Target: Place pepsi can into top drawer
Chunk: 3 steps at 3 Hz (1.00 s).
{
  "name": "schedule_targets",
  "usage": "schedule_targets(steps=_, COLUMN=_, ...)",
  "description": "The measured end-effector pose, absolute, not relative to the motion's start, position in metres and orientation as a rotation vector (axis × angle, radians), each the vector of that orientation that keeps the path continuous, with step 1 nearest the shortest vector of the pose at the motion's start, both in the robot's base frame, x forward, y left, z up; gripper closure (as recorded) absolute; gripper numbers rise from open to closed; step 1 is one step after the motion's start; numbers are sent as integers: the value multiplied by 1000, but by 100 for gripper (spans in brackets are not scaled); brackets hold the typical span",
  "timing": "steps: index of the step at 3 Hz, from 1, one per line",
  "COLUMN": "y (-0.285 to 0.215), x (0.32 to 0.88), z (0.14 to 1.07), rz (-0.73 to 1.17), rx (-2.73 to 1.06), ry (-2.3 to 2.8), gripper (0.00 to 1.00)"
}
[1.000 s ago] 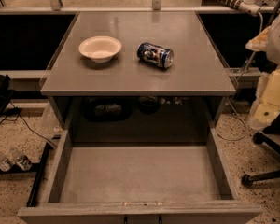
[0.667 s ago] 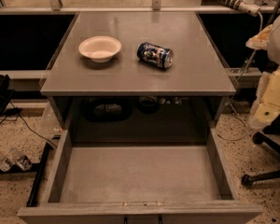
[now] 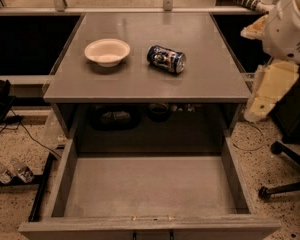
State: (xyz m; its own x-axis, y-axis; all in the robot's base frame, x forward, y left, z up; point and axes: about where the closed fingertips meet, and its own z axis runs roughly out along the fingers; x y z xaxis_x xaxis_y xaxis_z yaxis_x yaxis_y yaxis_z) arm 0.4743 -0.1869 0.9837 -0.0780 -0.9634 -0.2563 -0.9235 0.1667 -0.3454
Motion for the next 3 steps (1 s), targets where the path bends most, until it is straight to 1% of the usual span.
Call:
schedule_targets(steps=1, y=-168, x=504, z=984, rz=-114, rx=-1813, ry=1933, gripper=0)
schedule_targets(steps=2, y=-147, x=579, z=976, rz=-60, rx=-1766, ry=1895, gripper=0)
schedule_targets(steps=3, y=-147, x=579, z=976, rz=-60, rx=-1766, ry=1894, gripper=0)
